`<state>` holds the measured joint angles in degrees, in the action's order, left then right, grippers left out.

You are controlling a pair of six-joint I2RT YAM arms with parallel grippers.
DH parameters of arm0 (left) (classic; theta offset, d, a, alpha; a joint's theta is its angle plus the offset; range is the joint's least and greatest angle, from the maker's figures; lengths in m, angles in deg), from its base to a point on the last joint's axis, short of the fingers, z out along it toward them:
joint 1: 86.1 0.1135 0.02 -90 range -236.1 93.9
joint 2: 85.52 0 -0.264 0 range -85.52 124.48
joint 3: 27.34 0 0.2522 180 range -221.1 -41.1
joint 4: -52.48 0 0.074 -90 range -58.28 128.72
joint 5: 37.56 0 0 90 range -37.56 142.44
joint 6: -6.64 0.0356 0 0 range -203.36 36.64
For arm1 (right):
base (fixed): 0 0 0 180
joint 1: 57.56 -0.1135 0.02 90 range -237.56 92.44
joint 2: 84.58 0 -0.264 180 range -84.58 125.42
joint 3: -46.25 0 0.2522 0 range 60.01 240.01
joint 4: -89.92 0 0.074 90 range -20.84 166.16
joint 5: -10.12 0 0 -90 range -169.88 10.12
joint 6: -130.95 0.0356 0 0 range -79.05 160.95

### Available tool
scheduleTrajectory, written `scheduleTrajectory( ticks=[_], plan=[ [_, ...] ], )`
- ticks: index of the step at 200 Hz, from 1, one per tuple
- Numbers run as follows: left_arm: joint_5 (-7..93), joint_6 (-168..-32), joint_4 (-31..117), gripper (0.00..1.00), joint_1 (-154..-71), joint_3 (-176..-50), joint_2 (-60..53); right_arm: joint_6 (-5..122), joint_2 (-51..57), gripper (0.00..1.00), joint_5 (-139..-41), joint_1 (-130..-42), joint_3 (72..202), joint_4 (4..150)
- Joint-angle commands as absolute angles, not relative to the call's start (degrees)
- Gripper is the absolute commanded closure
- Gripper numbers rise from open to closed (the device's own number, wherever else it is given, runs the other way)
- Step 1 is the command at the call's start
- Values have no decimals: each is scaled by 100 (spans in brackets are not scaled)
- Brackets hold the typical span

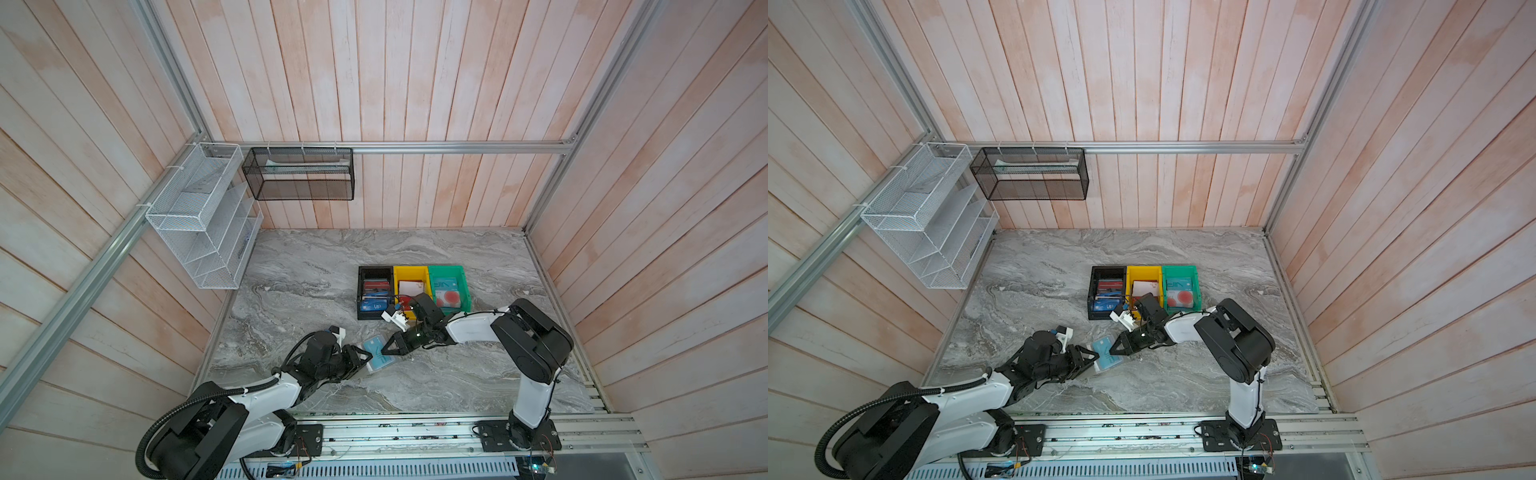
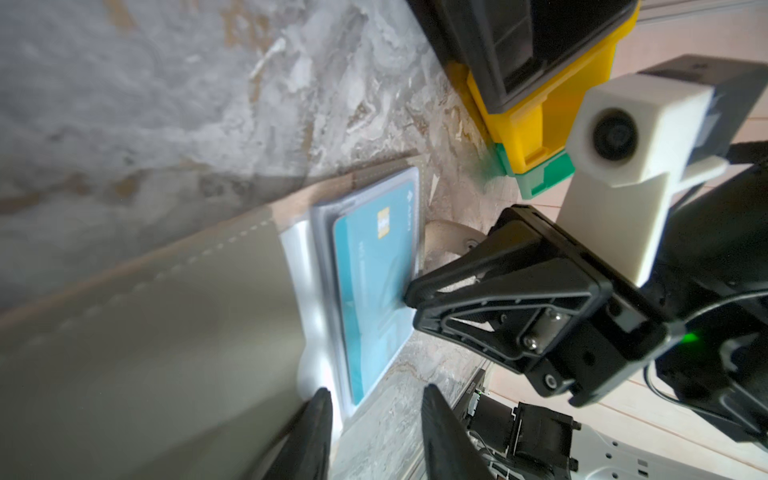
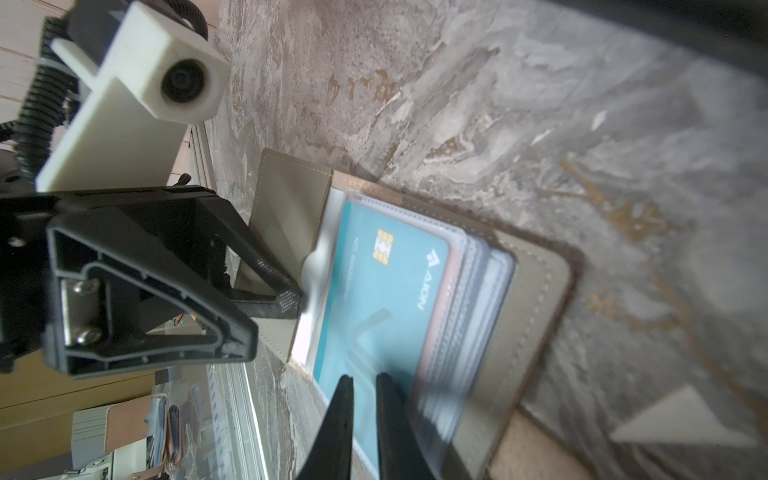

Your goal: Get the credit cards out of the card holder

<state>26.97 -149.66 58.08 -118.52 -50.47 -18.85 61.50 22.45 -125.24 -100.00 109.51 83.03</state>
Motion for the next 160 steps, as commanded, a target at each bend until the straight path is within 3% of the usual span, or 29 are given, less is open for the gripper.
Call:
scheduleTrajectory(
  ticks=[1, 51, 160],
  plan=[
    [2795, -15060, 5902, 60, -11847, -4788, -2125, 6062, 2163, 84, -12024, -9984, 10941, 7464],
    [2924, -15039, 5815, 60, -11622, -4452, -2558, 5770, 2154, 84, -11784, -9955, 11564, 6807],
    [2887, -15042, 6532, 60, -11536, -4584, -1880, 5712, 2432, 84, -11877, -9922, 11412, 6965]
  ],
)
